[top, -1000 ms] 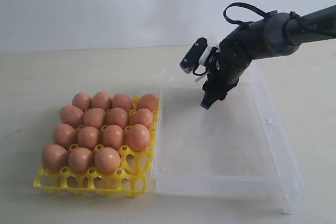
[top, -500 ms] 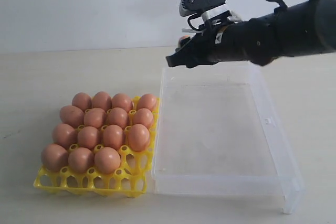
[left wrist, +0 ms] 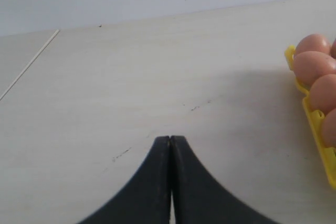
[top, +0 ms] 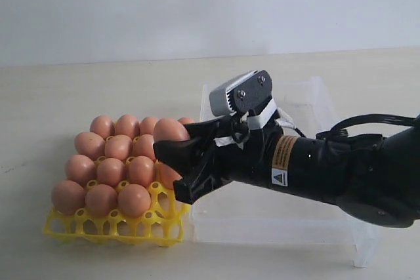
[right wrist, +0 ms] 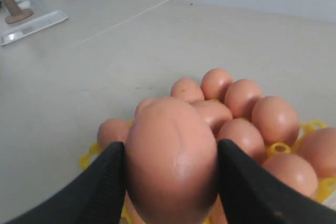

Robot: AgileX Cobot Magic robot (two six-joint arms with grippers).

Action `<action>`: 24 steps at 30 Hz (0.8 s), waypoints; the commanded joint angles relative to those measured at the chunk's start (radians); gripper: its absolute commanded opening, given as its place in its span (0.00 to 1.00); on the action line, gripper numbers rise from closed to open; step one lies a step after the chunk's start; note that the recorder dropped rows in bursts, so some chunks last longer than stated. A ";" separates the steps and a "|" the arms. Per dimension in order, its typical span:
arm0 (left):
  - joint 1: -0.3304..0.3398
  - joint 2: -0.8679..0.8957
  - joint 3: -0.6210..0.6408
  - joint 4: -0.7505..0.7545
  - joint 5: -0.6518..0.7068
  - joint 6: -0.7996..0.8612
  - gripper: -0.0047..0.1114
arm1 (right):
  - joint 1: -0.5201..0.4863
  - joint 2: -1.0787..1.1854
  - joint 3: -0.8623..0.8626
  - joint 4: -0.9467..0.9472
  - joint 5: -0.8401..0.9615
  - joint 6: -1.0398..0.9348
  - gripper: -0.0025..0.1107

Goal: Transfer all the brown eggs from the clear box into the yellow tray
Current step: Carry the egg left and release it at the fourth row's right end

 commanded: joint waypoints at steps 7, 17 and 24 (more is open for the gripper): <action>-0.005 -0.006 -0.004 -0.002 -0.009 -0.006 0.04 | 0.001 0.168 -0.018 -0.036 -0.100 0.114 0.02; -0.005 -0.006 -0.004 -0.002 -0.009 -0.006 0.04 | 0.001 0.201 -0.065 -0.105 -0.076 0.172 0.02; -0.005 -0.006 -0.004 -0.002 -0.009 -0.006 0.04 | 0.001 0.221 -0.121 -0.163 0.023 0.255 0.02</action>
